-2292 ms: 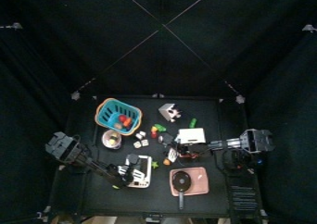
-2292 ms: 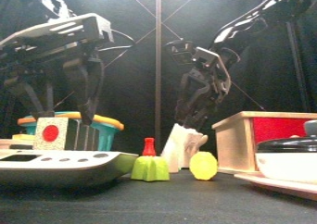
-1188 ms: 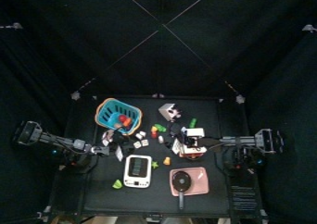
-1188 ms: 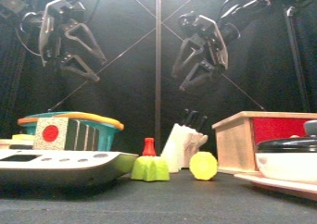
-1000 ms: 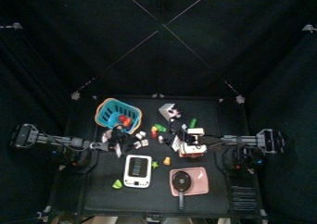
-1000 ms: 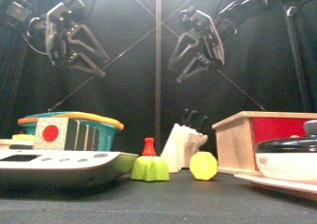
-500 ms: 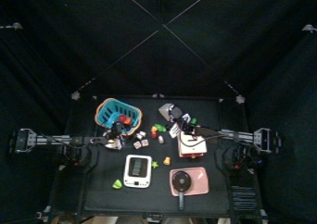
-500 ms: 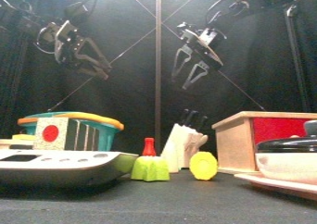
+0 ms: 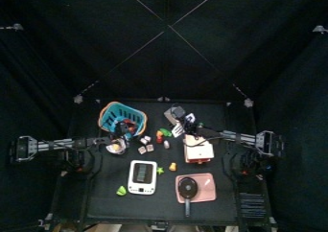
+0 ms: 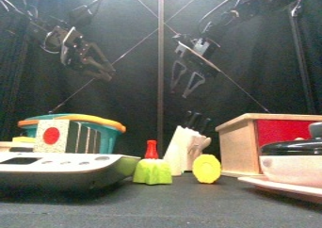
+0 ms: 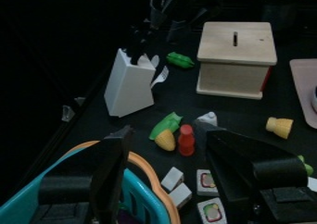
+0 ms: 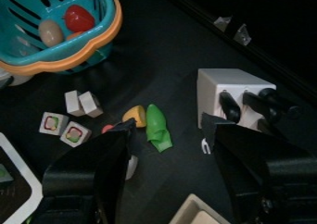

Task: Grab cleaver

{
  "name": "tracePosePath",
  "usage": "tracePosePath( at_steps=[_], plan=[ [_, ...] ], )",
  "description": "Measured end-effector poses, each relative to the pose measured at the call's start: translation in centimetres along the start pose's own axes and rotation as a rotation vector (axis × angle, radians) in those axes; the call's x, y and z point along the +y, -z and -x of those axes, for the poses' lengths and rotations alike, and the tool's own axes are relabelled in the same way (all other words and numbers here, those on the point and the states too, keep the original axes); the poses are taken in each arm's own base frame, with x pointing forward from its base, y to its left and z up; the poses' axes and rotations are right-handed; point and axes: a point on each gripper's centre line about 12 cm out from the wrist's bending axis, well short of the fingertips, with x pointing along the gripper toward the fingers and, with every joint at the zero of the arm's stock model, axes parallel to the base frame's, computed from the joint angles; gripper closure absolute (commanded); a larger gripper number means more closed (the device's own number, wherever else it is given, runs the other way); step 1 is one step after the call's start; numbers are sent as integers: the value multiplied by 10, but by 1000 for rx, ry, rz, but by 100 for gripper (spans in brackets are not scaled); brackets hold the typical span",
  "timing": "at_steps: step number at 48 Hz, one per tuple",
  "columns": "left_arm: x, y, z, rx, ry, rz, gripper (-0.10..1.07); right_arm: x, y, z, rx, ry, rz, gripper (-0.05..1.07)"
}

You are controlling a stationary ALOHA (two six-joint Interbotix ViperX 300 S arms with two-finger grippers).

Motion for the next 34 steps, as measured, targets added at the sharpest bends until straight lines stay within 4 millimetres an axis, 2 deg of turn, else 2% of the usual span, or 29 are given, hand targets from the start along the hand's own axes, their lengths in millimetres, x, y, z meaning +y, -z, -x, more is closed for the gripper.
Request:
tracePosePath(
  at_steps=[13, 18, 23, 34],
  plan=[
    [-38, -14, 17, -80, 121, -46, 8, -2, 1, -8, 40, 45, -4, 12],
    [-41, -20, 26, -125, 107, -36, 8, -3, 6, -17, 70, 74, 3, 12],
    [-38, -14, 33, -136, 79, -20, 8, -4, 6, -25, 82, 96, 15, 12],
    [-35, -9, 35, -131, 58, -11, 8, -13, -3, -24, 75, 168, 45, 12]
  ],
)
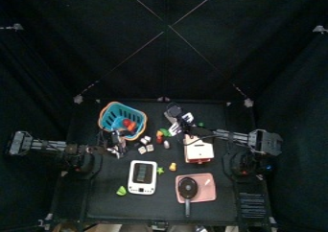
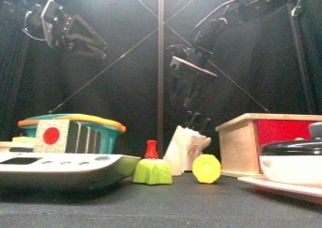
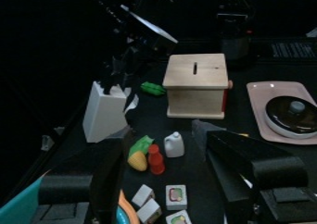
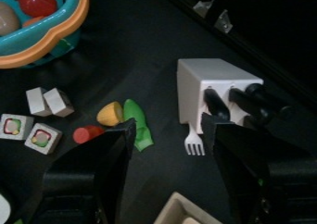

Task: Grab cleaver

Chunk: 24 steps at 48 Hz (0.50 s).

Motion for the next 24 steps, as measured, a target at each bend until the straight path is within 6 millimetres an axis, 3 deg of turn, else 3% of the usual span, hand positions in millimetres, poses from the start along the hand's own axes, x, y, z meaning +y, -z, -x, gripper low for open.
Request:
tracePosePath(
  at_steps=[24],
  plan=[
    [1, 8, 1, 21, -6, 14, 8, -26, 8, -18, 27, 53, -10, 14]
  ],
)
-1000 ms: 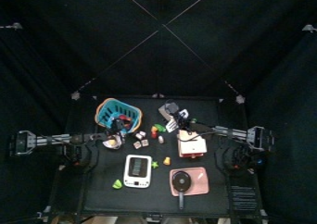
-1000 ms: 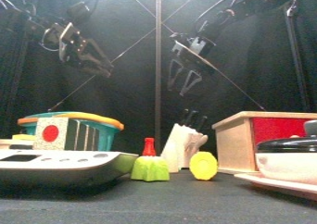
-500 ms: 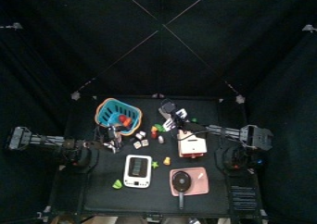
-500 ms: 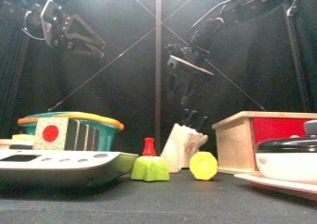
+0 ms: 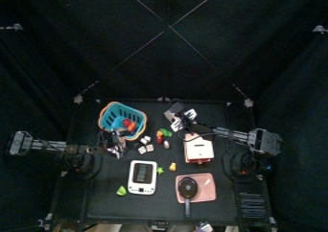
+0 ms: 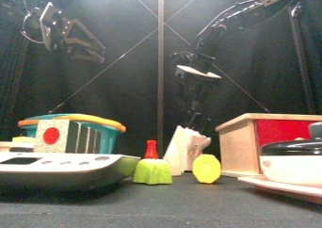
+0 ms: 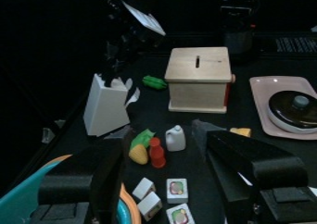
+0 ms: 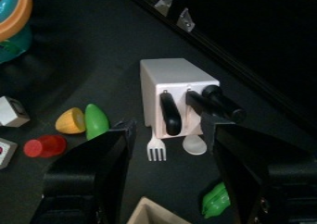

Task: Grab cleaver

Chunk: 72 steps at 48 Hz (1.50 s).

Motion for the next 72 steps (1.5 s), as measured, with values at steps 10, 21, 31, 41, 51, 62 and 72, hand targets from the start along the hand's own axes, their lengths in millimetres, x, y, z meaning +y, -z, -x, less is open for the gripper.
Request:
tracePosePath(
  at_steps=[10, 21, 31, 41, 51, 62, 72],
  plan=[
    [1, 1, 0, 4, -3, 4, 8, 0, 1, -5, -19, -46, -14, 22],
    [1, 2, 0, 5, -5, 7, 8, -3, 1, -8, -22, -56, -29, 26],
    [1, 2, 0, 6, -6, 5, 8, -6, 7, -12, -3, -50, -37, 27],
    [1, 3, 0, 8, -8, 6, 8, -6, 8, -14, -2, -55, -37, 32],
    [1, 3, 0, 9, -7, 4, 8, -4, 10, -19, 4, -58, -35, 41],
    [1, 4, 0, 11, -8, 4, 8, -4, 9, -19, 2, -60, -37, 52],
    [1, 5, 0, 13, -6, 6, 8, -4, 10, -19, 5, -58, -38, 60]
  ],
)
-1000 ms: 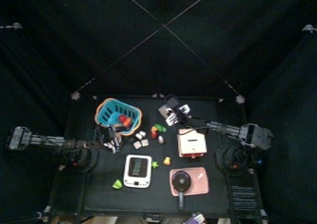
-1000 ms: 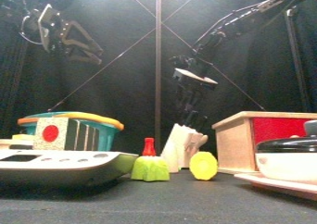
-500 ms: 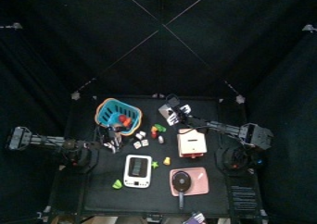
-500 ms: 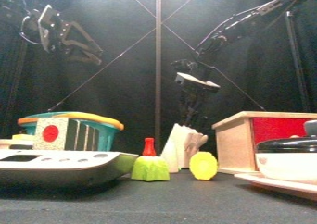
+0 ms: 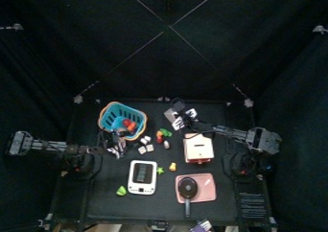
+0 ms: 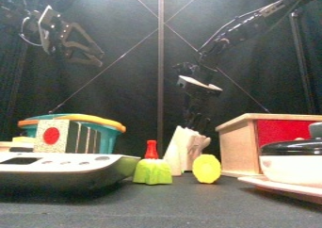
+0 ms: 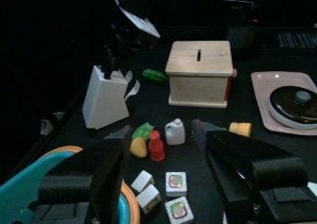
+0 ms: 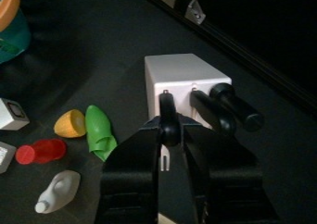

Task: Grab cleaver

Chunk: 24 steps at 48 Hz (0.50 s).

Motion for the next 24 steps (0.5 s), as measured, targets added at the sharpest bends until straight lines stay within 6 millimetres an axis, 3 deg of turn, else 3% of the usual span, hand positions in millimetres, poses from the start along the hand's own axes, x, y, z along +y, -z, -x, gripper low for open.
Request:
tracePosePath(
  at_steps=[24],
  plan=[
    [0, 0, 0, 1, 0, 1, 8, -1, 0, 0, 3, 3, -2, 62]
  ],
)
